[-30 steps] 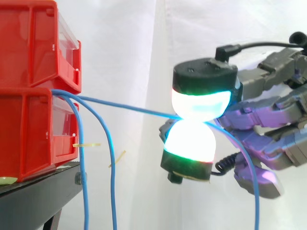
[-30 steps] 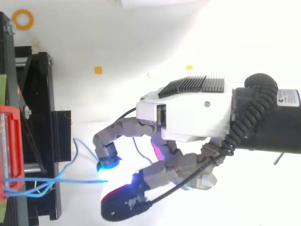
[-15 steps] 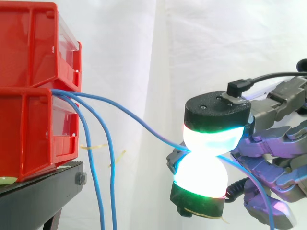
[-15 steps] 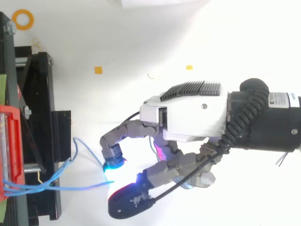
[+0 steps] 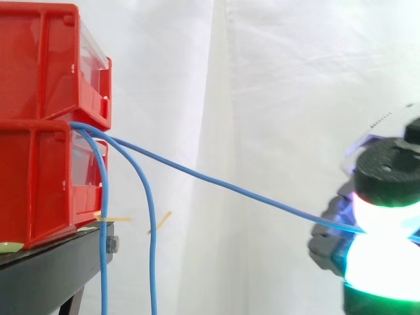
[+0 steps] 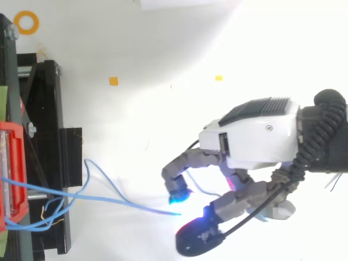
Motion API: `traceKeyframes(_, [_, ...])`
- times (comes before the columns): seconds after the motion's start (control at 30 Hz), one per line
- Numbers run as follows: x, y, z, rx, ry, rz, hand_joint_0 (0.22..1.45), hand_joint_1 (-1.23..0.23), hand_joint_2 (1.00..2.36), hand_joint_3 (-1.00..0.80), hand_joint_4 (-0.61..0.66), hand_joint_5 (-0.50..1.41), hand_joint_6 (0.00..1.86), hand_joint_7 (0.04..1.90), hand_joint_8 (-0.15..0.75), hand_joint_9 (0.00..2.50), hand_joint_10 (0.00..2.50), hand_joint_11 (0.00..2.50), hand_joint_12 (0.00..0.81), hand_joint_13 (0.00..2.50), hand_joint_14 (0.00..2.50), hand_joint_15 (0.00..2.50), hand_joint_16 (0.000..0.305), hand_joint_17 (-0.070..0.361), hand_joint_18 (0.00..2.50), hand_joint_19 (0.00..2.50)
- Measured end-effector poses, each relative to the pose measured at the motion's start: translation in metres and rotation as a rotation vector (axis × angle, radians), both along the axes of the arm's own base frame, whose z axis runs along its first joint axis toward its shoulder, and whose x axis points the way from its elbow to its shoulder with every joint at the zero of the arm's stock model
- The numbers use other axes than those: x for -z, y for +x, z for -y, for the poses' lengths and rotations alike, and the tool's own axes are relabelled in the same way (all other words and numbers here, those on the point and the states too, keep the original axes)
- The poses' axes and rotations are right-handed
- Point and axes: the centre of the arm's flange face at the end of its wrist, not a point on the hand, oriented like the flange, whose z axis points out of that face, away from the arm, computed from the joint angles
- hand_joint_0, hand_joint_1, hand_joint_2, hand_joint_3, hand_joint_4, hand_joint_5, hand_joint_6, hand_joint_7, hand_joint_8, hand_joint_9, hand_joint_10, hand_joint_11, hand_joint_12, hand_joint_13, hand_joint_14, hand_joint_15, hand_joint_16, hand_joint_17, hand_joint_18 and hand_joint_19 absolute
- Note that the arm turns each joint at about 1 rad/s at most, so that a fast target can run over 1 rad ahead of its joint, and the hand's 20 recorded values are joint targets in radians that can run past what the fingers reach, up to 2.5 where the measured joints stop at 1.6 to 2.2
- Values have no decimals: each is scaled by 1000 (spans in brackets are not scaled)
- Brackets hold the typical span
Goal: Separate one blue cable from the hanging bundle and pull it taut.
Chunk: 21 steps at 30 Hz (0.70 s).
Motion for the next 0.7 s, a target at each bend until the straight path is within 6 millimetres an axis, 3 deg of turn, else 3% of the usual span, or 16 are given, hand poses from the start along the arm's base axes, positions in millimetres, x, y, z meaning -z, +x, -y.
traceKeyframes(0.33, [-24,-19,7,-26,16,-50,756,-720,1018,-151,48,158,503,1336,204,2332,37,1030,326,1635,25,1029,41,93,1047,919])
traceKeyframes(0.7, [-39,-18,8,-47,32,-24,754,-717,1017,-154,45,158,502,1339,213,2330,38,1021,322,1639,24,1036,41,92,1051,916])
